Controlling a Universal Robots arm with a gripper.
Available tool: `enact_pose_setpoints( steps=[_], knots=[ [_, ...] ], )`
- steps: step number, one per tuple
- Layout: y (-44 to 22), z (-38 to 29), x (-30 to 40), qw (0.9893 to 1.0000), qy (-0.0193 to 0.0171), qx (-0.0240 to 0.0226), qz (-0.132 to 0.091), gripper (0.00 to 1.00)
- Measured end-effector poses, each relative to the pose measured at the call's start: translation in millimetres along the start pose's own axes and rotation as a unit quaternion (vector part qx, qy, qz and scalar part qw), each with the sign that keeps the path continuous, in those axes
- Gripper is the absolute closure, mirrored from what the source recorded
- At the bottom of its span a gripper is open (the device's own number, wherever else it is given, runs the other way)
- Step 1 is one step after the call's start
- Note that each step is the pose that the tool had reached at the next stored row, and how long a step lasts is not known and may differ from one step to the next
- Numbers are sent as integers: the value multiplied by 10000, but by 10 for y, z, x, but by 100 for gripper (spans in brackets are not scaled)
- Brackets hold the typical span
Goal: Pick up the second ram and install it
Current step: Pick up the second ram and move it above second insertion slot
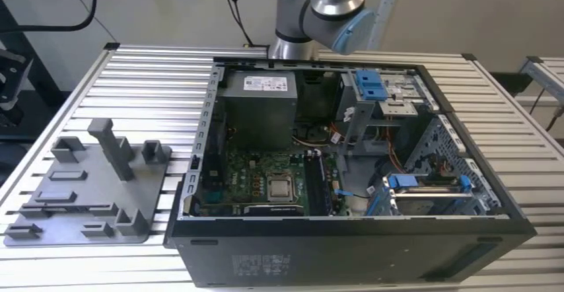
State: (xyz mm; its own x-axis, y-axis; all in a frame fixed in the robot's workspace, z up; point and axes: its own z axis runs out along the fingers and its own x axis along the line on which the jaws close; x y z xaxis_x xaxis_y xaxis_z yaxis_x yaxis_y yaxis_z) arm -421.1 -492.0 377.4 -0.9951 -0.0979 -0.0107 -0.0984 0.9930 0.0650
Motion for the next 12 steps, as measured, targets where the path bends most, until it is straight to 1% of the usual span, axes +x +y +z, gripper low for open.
enact_pose_setpoints(
  steps=[3, 8, 12],
  knots=[
    [0, 0, 0, 10000, 1, 0, -21, 89],
    [1, 0, 0, 9999, 11, -2, -171, 89],
    [0, 0, 0, 9998, 13, -2, -209, 89]
  ],
)
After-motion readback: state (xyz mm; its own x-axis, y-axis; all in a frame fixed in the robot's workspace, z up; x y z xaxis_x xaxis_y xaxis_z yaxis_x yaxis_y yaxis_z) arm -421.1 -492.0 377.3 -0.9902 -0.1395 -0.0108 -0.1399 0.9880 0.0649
